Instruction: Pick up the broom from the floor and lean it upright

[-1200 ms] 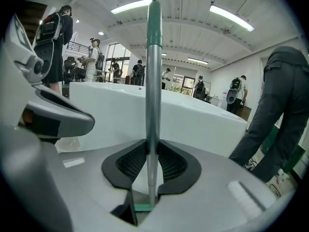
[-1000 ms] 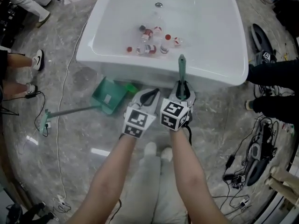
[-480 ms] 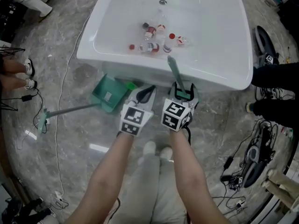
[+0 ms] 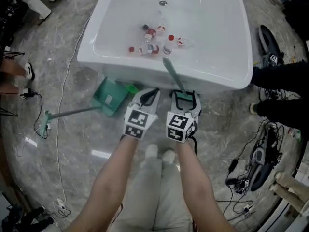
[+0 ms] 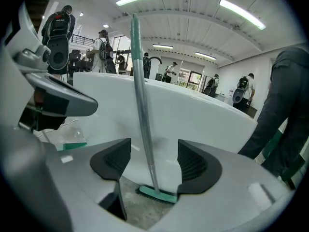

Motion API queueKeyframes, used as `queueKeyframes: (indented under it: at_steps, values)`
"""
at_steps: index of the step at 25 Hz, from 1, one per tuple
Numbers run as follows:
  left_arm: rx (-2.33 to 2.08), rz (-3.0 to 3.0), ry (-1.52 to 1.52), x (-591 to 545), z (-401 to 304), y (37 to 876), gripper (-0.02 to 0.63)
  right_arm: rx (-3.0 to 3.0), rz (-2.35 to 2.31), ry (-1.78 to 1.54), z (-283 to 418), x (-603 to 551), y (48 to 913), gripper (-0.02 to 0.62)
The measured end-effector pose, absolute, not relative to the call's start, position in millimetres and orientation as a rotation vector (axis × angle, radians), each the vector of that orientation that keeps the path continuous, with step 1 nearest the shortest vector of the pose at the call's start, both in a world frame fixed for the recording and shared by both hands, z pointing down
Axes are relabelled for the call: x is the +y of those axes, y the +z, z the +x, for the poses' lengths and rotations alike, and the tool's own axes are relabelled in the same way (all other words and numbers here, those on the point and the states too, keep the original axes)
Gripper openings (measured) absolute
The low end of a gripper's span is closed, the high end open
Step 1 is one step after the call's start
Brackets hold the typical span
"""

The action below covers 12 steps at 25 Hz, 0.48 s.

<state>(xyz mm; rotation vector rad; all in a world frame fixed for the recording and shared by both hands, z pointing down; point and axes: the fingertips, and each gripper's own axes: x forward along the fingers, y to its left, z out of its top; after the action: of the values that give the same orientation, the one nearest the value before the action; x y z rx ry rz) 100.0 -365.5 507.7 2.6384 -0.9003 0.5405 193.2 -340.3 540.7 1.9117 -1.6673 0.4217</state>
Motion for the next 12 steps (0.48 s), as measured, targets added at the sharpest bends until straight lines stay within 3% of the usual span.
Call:
queueKeyframes:
  at_steps: [4,9,12]
  values:
    - [-0.891,2.625,0.533,-351.0,107.6,493.3,0.000,-1.697,1.889,0.415,196.2,-323.4,513.6,0.274]
    - [-0.867,2.628,0.533,-333.3,116.1,463.9,0.000,-1.762,1.832,0.428,196.2,-302.1,469.2,0.035]
    - [-0.881,2.642,0.487,-326.8,121.2,436.8,0.000,-1.842,1.788,0.423,196.1,-290.5,438.2,0.003]
